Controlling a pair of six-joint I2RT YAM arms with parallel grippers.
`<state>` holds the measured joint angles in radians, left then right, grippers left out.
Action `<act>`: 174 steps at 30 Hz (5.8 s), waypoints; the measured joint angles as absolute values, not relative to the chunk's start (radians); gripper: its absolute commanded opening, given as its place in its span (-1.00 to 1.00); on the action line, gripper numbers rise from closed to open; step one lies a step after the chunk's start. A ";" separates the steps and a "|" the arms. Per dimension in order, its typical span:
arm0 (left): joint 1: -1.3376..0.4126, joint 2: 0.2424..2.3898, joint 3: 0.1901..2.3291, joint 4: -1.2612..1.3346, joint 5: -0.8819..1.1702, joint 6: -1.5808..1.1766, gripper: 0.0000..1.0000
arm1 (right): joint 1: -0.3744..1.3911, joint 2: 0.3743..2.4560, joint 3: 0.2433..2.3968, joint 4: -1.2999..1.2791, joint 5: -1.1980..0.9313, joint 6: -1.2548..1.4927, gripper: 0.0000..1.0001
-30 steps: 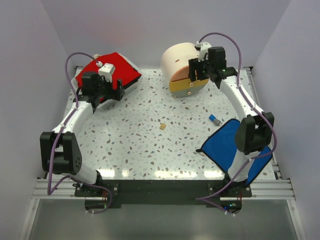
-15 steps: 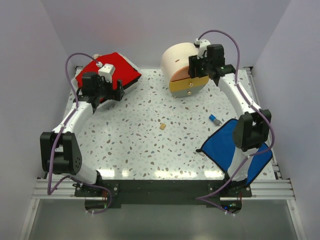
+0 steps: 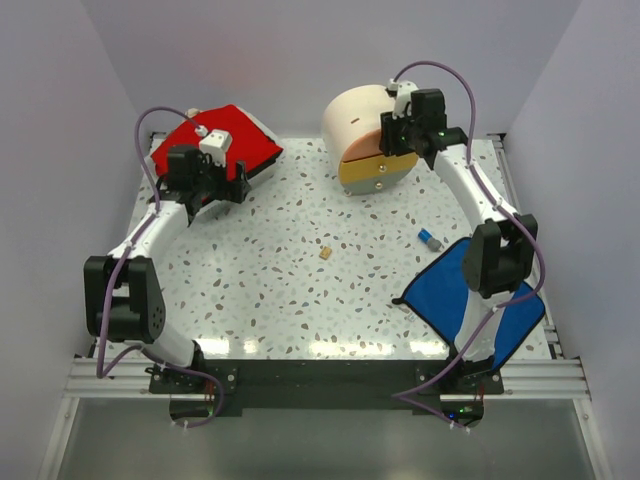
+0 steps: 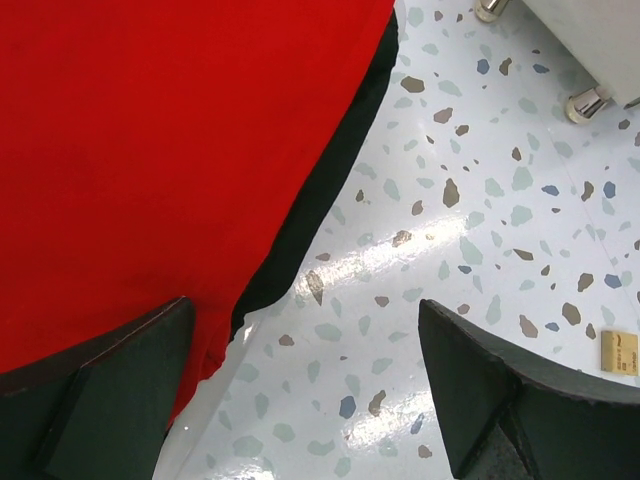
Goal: Sort the stationery into containers
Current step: Open the drawer in the storage box, then pick up the stationery from the center of the board, then place the stationery in the drawer.
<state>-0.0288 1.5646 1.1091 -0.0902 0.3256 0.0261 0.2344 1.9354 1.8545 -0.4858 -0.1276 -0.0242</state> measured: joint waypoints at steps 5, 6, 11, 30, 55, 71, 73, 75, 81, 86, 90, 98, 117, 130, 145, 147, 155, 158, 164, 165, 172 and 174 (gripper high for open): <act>-0.029 1.577 1.109 -0.089 0.326 0.020 0.97 | 0.234 1.939 1.863 -0.494 -0.148 -0.030 -0.98; -0.029 1.577 1.109 -0.089 0.326 0.019 0.97 | 0.234 1.939 1.863 -0.495 -0.152 -0.034 -1.00; -0.029 1.579 1.109 -0.084 0.327 0.019 0.97 | 0.233 1.929 1.848 -0.490 -0.161 -0.046 -1.00; -0.042 1.576 1.104 -0.068 0.342 -0.016 0.97 | 0.229 1.605 1.514 -0.530 -0.168 -0.071 -1.00; -0.042 1.407 1.035 -0.068 0.340 -0.010 0.97 | 0.179 1.375 1.418 -0.791 -0.193 -0.400 0.43; -0.034 1.359 1.003 -0.096 0.332 0.029 0.98 | 0.057 1.556 1.192 -0.749 -0.227 -0.684 0.31; -0.028 1.359 1.003 -0.101 0.329 0.038 0.98 | 0.055 1.573 1.188 -0.712 -0.227 -0.683 0.30; -0.020 1.359 1.003 -0.107 0.326 0.047 0.98 | 0.050 1.582 1.179 -0.675 -0.227 -0.682 0.28; -0.007 1.361 1.020 -0.163 0.313 0.077 0.98 | 0.032 1.628 1.147 -0.603 -0.228 -0.681 0.24; -0.007 1.386 1.078 -0.178 0.306 0.104 0.98 | 0.010 1.684 1.127 -0.562 -0.228 -0.685 0.12; -0.007 1.405 1.100 -0.181 0.307 0.117 0.98 | -0.003 1.718 1.126 -0.550 -0.231 -0.694 0.10; -0.007 1.429 1.135 -0.210 0.295 0.159 1.00 | -0.030 1.749 1.122 -0.529 -0.262 -0.723 -0.19; -0.007 1.442 1.143 -0.175 0.322 0.141 1.00 | -0.056 1.418 1.309 -0.954 -0.371 -1.097 -1.00; -0.007 1.375 1.030 -0.105 0.387 0.066 0.99 | 0.019 1.482 1.779 -1.014 -0.469 -1.244 -0.97; -0.007 1.285 0.937 -0.072 0.390 0.044 0.99 | 0.237 1.586 1.843 -0.865 -0.349 -1.117 -0.85; -0.007 1.271 0.928 -0.069 0.390 0.044 0.99 | 0.242 1.626 1.872 -0.865 -0.330 -1.130 -0.85; 0.044 1.224 0.875 -0.068 0.394 0.033 0.99 | 0.275 1.795 1.969 -0.890 -0.265 -1.230 -0.84; 0.061 1.217 0.862 -0.068 0.395 0.025 0.99 | 0.277 1.844 2.010 -0.913 -0.249 -1.268 -0.82; 0.081 1.209 0.852 -0.066 0.406 0.010 0.99 | 0.277 1.895 2.041 -0.929 -0.217 -1.333 -0.64; 0.084 1.209 0.852 -0.062 0.408 0.007 0.99 | 0.277 1.904 2.043 -0.929 -0.211 -1.341 -0.61; 0.098 1.208 0.852 -0.036 0.416 -0.012 0.99 | 0.277 1.937 2.040 -0.917 -0.180 -1.379 -0.20; 0.100 1.208 0.852 -0.032 0.416 -0.015 0.99 | 0.277 1.937 2.025 -0.886 -0.173 -1.380 -0.14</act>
